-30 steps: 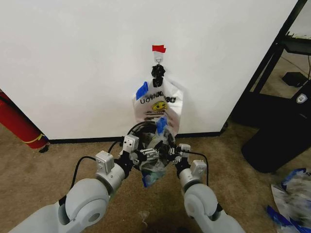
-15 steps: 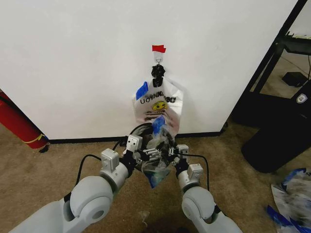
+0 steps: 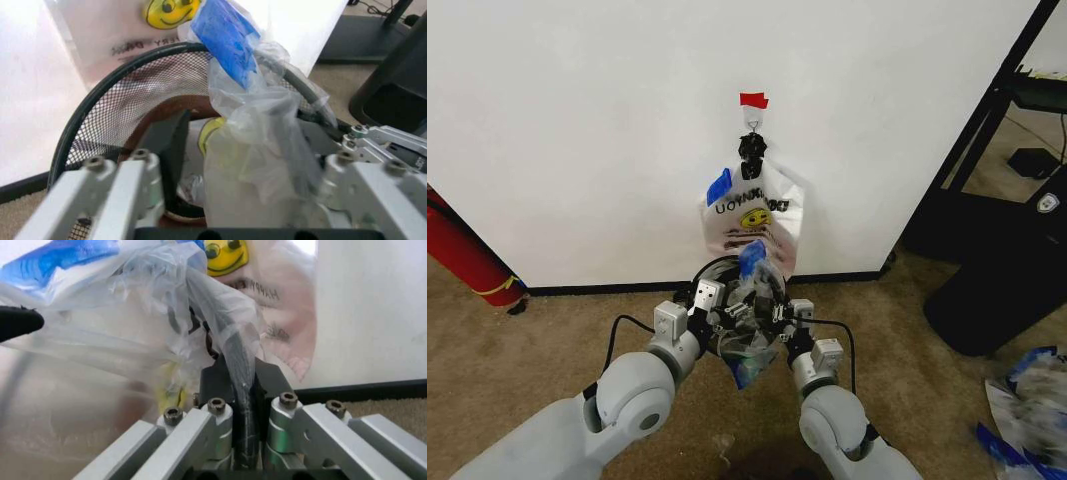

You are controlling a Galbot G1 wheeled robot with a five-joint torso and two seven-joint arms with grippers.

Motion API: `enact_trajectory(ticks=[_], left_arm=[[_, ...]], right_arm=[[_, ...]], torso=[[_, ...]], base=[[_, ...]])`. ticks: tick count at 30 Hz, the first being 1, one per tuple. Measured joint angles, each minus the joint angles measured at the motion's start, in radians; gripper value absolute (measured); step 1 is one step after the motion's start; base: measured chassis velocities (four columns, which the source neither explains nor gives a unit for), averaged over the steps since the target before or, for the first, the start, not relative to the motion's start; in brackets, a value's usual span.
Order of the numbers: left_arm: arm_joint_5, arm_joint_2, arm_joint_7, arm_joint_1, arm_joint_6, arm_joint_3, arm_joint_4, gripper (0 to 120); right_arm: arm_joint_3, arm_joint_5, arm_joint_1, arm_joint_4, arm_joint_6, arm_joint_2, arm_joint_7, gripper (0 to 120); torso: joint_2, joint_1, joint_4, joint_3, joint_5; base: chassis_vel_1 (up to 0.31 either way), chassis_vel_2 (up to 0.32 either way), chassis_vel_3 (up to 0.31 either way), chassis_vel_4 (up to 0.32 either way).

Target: Pick up the garbage bag from the wall and place it over the trash bin.

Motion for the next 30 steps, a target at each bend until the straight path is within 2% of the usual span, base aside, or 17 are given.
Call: enact_trajectory(ticks=[4, 5, 12, 19, 30], left_arm=[[-0.004, -0.001, -0.002, 0.004, -0.007, -0.001, 0.009, 30], [-0.004, -0.001, -0.002, 0.004, -0.007, -0.001, 0.009, 30], [-0.005, -0.003, -0.001, 0.001, -0.036, 0.004, 0.011, 1], [-0.027, 0.002, -0.004, -0.014, -0.044, -0.017, 0.026, 0], [-0.092, 0.049, -0.025, 0.004, -0.032, -0.124, 0.069, 0]], right_arm=[[0.002, 0.014, 0.002, -0.005, 0.003, 0.005, 0.001, 1], [0.002, 0.014, 0.002, -0.005, 0.003, 0.005, 0.001, 1], [0.002, 0.017, 0.002, -0.01, 0.003, 0.009, 0.001, 1], [0.003, 0.031, -0.003, -0.011, 0.019, 0.003, -0.021, 1], [0.017, 0.106, -0.006, -0.013, 0.059, -0.009, -0.062, 1]], torso=[[0.0, 0.0, 0.0, 0.0, 0.0], [0.0, 0.0, 0.0, 0.0, 0.0], [0.0, 0.0, 0.0, 0.0, 0.0], [0.0, 0.0, -0.0001, 0.0, 0.0], [0.0, 0.0, 0.0001, 0.0, 0.0]], base=[[0.0, 0.0, 0.0, 0.0], [0.0, 0.0, 0.0, 0.0], [0.0, 0.0, 0.0, 0.0], [0.0, 0.0, 0.0, 0.0], [0.0, 0.0, 0.0, 0.0]])
